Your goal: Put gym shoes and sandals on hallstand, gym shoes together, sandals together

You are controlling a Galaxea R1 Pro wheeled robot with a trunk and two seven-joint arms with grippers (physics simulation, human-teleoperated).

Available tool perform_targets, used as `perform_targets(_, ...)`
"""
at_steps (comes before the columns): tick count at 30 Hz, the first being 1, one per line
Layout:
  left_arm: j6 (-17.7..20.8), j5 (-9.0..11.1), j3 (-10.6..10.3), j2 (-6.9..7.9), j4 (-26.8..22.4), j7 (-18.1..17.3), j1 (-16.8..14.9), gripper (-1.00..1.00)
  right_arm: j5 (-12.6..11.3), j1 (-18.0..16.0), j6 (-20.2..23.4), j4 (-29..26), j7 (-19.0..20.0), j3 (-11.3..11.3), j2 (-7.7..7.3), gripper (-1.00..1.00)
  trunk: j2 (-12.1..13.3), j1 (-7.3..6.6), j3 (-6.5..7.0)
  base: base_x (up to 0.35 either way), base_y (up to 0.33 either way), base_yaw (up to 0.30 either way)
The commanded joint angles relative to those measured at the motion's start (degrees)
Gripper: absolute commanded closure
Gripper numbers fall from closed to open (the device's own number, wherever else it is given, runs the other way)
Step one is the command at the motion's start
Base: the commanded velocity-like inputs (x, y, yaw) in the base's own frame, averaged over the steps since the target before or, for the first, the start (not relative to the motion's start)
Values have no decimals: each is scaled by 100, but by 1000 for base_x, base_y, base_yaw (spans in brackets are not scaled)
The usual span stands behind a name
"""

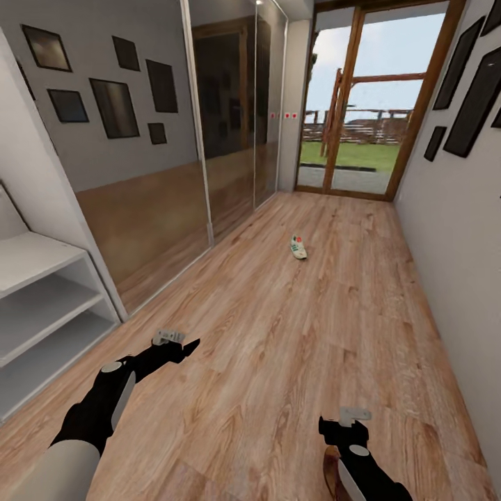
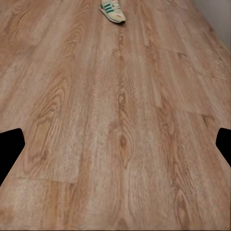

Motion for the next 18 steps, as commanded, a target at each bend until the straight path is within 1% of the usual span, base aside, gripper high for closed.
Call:
perform_targets(1,41,-25,26,-4,-9,-40,-2,-100,-51,-2,8,-3,-47,42,-5,-100,-2,-4,-7,-274,0,35)
perform_targets(4,38,-22,27,2,-11,-43,-2,-100,-51,-2,8,-2,-48,40,-5,-100,-2,-4,-9,-233,0,18)
perform_targets(7,34,-19,17,2,-15,-46,3,-100,-51,-2,8,-2,-48,40,-5,-100,-2,-4,-10,-99,0,7)
perform_targets(18,39,-18,-3,-3,-17,-48,0,-100,-51,-2,8,-2,-48,37,-5,-100,-2,-4,-11,-25,0,2)
